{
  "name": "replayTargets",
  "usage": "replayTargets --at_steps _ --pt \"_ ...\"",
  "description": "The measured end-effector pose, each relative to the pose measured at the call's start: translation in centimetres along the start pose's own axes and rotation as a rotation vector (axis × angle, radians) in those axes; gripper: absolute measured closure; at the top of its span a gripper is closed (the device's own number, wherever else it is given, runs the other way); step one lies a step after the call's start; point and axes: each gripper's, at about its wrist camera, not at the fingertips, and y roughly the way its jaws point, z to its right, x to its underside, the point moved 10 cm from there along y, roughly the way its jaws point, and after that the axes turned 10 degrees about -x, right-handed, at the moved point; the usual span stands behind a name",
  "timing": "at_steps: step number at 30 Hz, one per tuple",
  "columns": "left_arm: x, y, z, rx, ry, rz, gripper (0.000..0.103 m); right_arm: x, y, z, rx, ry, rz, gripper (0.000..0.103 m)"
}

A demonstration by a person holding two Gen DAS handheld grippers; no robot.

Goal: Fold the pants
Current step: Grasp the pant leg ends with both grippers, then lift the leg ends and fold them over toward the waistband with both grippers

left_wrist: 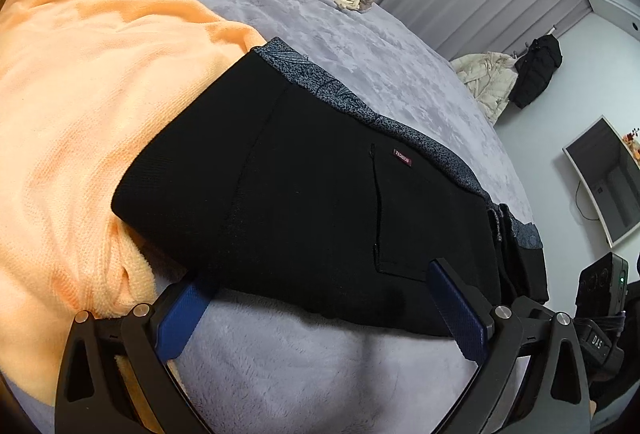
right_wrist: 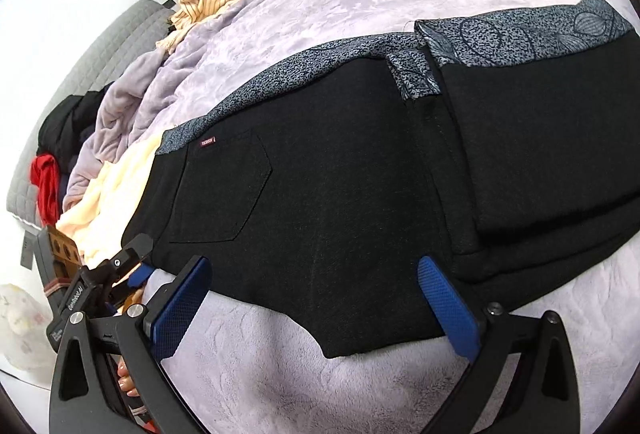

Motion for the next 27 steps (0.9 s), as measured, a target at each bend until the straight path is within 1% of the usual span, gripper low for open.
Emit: replayTargets --at_steps 2,4,6,7,10,11,12,13,14,16,17,18,20,22,23,25,27 --pt "-0.1 -0.5 0.6 0.053 -0.036 -0.014 0.000 0.0 0.0 0.0 0.009 -0.014 -0.002 0.001" --pt "-0.7 -1.7 1.7 0.165 -0.094 -0.014 0.000 0.1 0.0 0.0 0.012 -0.027 -0.004 0.001" --pt "-1.6 -2.3 2.0 0.197 -0.124 0.014 0.000 0.1 0.0 0.0 0.008 -0.029 -0.004 0.001" --pt "-1.9 -2.0 2.0 0.190 -0.128 0.019 0.000 0.1 0.0 0.0 0.005 -0.029 -0.004 0.001" --pt "-1.5 0.6 1.2 0.091 -0.144 -0.034 0.001 0.2 0.1 -0.2 0.004 -0.031 -0.010 0.001" --pt "-1.4 1.2 1.0 0.044 -0.142 -0.040 0.012 0.3 0.1 -0.3 0.006 -0.033 -0.013 0.001" --pt "-1.4 1.6 0.8 -0.026 -0.121 -0.044 0.021 0.3 0.0 -0.4 0.011 -0.034 -0.022 0.001" --pt "-1.3 2.0 0.7 -0.099 -0.085 -0.047 0.042 0.3 -0.2 -0.5 0.017 -0.033 -0.030 0.001" --pt "-1.4 2.1 0.7 -0.141 -0.057 -0.044 0.049 0.1 -0.6 -0.7 0.020 -0.031 -0.034 0.000" --pt "-1.5 1.8 0.7 -0.190 -0.025 -0.017 0.054 -0.8 -1.4 -1.8 0.007 -0.040 -0.037 0.001" --pt "-1.5 1.6 1.0 -0.223 0.013 0.001 0.055 -1.5 -1.9 -2.7 -0.005 -0.065 -0.034 0.004" --pt "-1.4 1.5 1.4 -0.271 0.075 0.030 0.055 -2.4 -2.3 -3.9 -0.010 -0.099 -0.031 0.008" --pt "-0.9 1.1 2.6 -0.411 0.245 0.123 0.055 -3.9 -2.5 -6.3 -0.012 -0.169 -0.041 0.011" --pt "-0.6 0.9 3.8 -0.534 0.382 0.205 0.056 -5.1 -1.8 -9.5 -0.034 -0.247 -0.081 0.011" --pt "-0.5 0.8 4.1 -0.574 0.424 0.232 0.056 -5.6 -1.0 -11.3 -0.047 -0.289 -0.118 0.011" --pt "-0.5 0.7 4.0 -0.604 0.450 0.252 0.056 -5.7 1.0 -14.3 -0.057 -0.361 -0.211 0.011" --pt "-0.6 0.8 3.9 -0.603 0.450 0.254 0.056 -5.8 3.4 -17.6 -0.044 -0.457 -0.303 0.011"
